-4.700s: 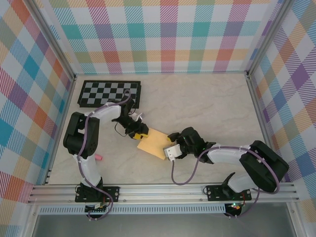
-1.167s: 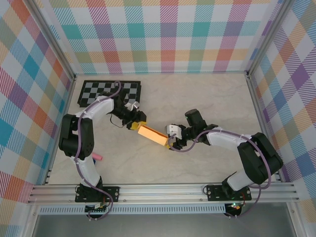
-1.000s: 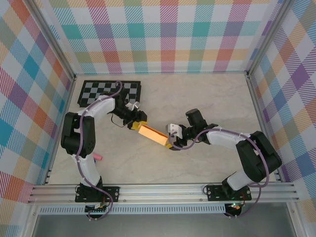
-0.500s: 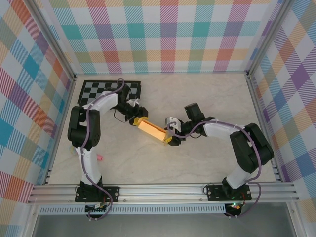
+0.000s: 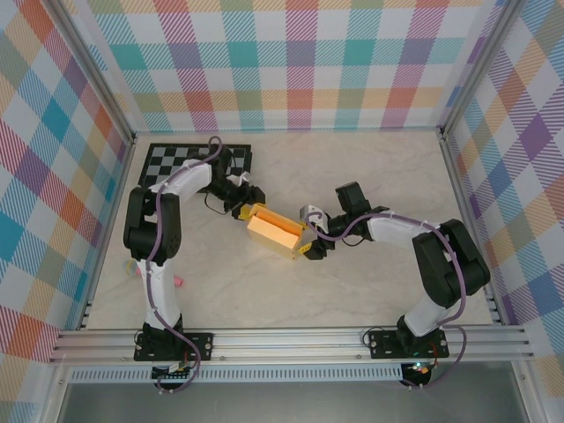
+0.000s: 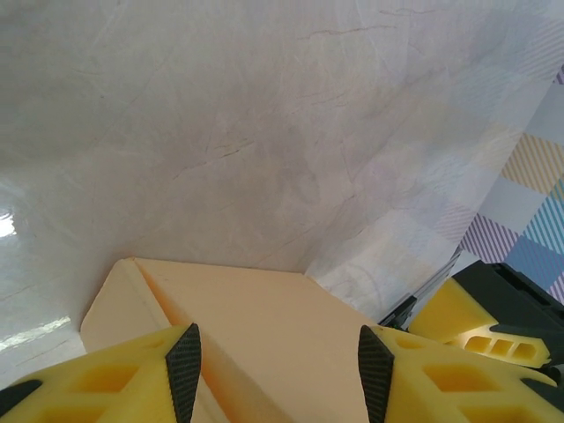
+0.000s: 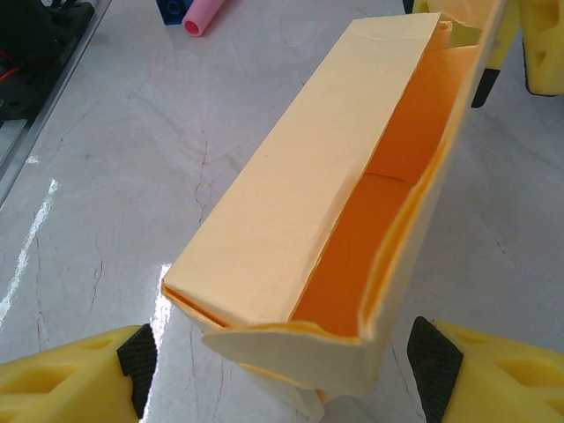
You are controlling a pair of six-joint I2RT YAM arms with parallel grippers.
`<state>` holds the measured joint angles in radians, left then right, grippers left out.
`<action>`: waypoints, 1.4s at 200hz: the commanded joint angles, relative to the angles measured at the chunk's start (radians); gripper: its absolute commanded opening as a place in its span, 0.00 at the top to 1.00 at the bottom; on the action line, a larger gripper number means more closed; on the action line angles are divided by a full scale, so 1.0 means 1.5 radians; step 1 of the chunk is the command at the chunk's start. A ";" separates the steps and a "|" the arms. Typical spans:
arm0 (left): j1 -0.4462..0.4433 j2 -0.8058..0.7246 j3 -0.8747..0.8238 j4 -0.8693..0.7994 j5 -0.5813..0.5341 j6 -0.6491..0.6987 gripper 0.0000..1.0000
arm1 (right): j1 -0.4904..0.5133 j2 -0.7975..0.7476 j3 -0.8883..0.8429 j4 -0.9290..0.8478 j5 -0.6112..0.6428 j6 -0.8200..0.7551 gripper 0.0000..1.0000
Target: Fold the paper box
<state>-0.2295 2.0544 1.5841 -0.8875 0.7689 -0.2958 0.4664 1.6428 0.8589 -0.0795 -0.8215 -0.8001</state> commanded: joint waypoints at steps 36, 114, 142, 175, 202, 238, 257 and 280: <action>0.036 0.006 0.069 -0.003 -0.029 0.006 0.47 | 0.001 -0.047 -0.003 -0.013 -0.042 -0.012 0.00; 0.057 -0.141 -0.028 0.158 -0.058 0.132 0.46 | -0.003 -0.131 -0.010 -0.002 0.027 0.067 0.00; 0.064 -0.283 -0.207 0.345 0.036 0.316 0.27 | -0.011 -0.149 -0.031 0.032 0.018 0.112 0.00; 0.066 -0.299 -0.245 0.235 0.051 0.553 0.23 | -0.016 -0.156 -0.026 0.052 0.036 0.160 0.00; 0.083 -0.333 -0.281 0.244 0.091 0.606 0.24 | -0.019 -0.195 -0.035 0.121 0.147 0.282 0.00; 0.082 -0.376 -0.328 0.271 0.108 0.582 0.24 | -0.044 -0.204 0.098 -0.100 0.558 0.710 0.00; 0.038 -0.423 -0.389 0.362 0.056 0.542 0.25 | -0.116 -0.134 0.207 -0.255 0.407 0.741 0.08; 0.002 -0.454 -0.431 0.447 -0.080 0.491 0.25 | -0.134 -0.021 0.295 -0.350 0.335 0.701 0.17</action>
<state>-0.1738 1.4296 0.9928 -0.3985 0.8085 0.5156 0.2920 1.4635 1.2034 -0.3237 -0.2420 0.1467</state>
